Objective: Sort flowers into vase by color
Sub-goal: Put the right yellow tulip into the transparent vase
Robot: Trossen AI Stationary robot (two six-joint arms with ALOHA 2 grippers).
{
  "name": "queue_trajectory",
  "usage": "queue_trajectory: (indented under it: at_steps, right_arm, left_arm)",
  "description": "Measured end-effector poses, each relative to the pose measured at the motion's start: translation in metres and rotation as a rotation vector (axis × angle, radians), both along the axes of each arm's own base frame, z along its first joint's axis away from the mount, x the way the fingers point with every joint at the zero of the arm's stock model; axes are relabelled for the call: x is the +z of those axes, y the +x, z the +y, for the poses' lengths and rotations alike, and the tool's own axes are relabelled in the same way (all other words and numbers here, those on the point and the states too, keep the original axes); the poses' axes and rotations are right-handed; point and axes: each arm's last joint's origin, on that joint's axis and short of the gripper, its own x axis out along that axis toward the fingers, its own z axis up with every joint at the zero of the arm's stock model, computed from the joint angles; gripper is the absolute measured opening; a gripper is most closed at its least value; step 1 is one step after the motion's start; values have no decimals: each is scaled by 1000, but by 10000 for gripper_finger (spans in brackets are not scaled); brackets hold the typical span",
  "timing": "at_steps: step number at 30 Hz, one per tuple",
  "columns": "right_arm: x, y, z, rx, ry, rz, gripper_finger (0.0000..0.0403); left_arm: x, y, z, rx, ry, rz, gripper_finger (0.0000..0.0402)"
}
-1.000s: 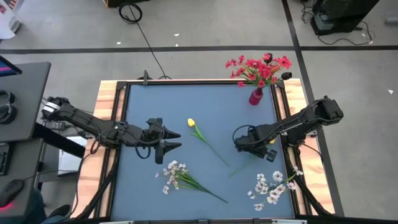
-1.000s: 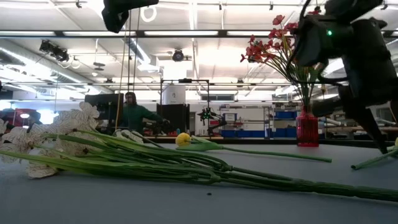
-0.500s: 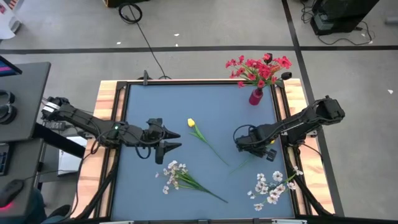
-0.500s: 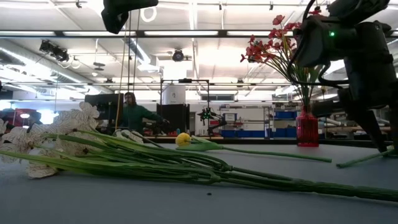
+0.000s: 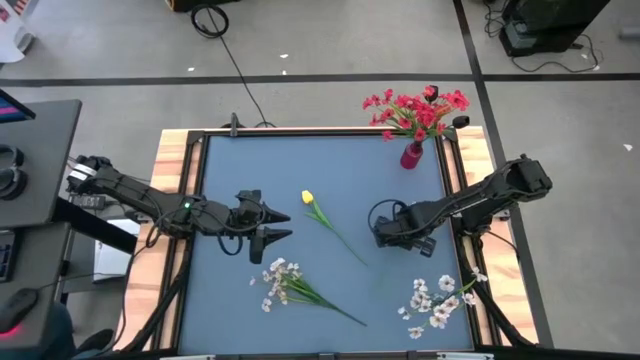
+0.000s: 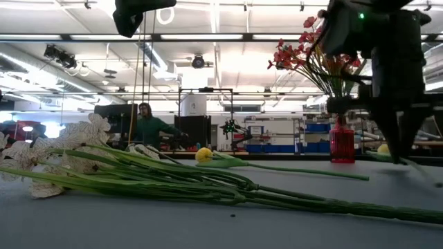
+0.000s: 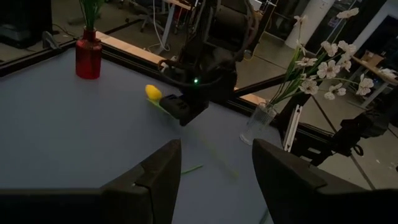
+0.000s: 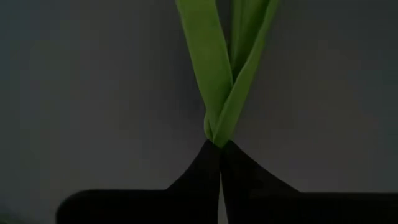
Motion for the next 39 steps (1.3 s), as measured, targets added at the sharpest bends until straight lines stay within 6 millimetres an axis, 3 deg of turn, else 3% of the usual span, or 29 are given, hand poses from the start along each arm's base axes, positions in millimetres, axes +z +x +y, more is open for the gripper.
queue_trajectory:
  at_steps: [13,26,39]
  right_arm:
    - [48,37,2,259,-262,-221,9]
    - [93,60,4,479,-492,-340,9]
    - [134,85,20,777,-865,-510,9]
  left_arm:
    - [4,-2,1,-2,17,-21,203]
    - [17,-13,6,-8,81,-78,203]
    - [16,-13,6,-7,74,-76,203]
